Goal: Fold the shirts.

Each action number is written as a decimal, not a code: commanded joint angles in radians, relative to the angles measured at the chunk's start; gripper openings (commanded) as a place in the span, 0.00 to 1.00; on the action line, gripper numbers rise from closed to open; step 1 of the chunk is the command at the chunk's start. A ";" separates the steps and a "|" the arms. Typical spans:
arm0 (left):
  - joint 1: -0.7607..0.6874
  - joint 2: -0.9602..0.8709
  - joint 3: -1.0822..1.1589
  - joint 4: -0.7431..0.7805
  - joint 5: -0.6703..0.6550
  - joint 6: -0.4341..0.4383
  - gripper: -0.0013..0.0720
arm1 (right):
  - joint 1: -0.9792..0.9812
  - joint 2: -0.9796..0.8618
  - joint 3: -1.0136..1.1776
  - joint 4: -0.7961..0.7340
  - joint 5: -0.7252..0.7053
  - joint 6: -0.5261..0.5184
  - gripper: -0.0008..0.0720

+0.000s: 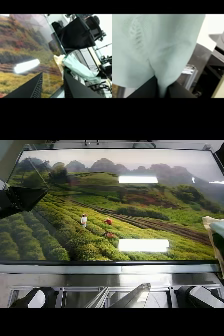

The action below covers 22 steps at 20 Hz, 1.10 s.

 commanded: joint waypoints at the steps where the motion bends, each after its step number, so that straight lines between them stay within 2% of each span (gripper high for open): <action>1: -0.001 0.000 0.000 0.001 -0.015 0.000 0.40 | -0.013 -0.003 -0.115 -0.132 -0.029 -0.022 0.04; 2: -0.001 0.000 0.000 0.000 -0.016 0.000 0.40 | -0.015 -0.009 -0.139 -0.132 -0.028 -0.022 0.04; 3: -0.001 0.000 0.000 0.001 -0.016 0.000 0.40 | -0.014 -0.018 -0.160 -0.132 -0.025 -0.021 0.16; 4: -0.001 0.001 0.000 0.001 -0.016 0.000 0.40 | -0.014 -0.028 -0.171 -0.131 -0.021 -0.021 0.63; 5: -0.001 0.000 0.000 0.000 -0.016 0.000 0.40 | -0.011 -0.040 -0.171 -0.132 -0.002 -0.023 1.00; 6: -0.001 0.000 0.000 0.000 -0.016 0.000 0.40 | -0.010 -0.049 -0.169 -0.131 0.019 -0.022 0.97; 9: 0.000 0.000 0.000 -0.002 -0.012 0.000 0.40 | -0.004 -0.069 -0.131 -0.119 0.055 -0.012 0.97; 12: 0.000 0.001 0.000 -0.023 -0.002 -0.001 0.40 | 0.058 -0.095 -0.018 0.016 0.076 0.004 0.96; 13: 0.000 0.001 0.001 -0.044 -0.001 0.000 0.32 | 0.095 -0.103 0.031 0.114 0.070 0.005 0.90; 14: -0.001 0.001 0.010 -0.051 -0.002 0.000 0.23 | 0.134 -0.108 0.073 0.212 0.061 0.005 0.60; 15: 0.000 0.001 0.027 -0.051 -0.004 0.000 0.23 | 0.179 -0.109 0.110 0.320 0.039 0.005 0.13; 16: 0.000 0.001 0.045 -0.051 -0.004 0.006 0.22 | 0.223 -0.106 0.136 0.415 0.011 0.004 0.04; 17: 0.000 0.001 0.063 -0.048 -0.006 0.031 0.06 | 0.274 -0.098 0.151 0.499 -0.020 0.000 0.04; 18: 0.000 0.001 0.080 -0.036 -0.008 0.050 0.03 | 0.323 -0.086 0.151 0.555 -0.050 -0.017 0.04; 20: -0.001 0.011 0.111 0.042 -0.012 0.043 0.03 | 0.439 -0.055 0.149 0.576 -0.078 -0.055 0.04; 22: -0.001 0.057 0.108 0.162 -0.024 -0.015 0.03 | 0.568 -0.002 0.132 0.565 -0.082 -0.102 0.04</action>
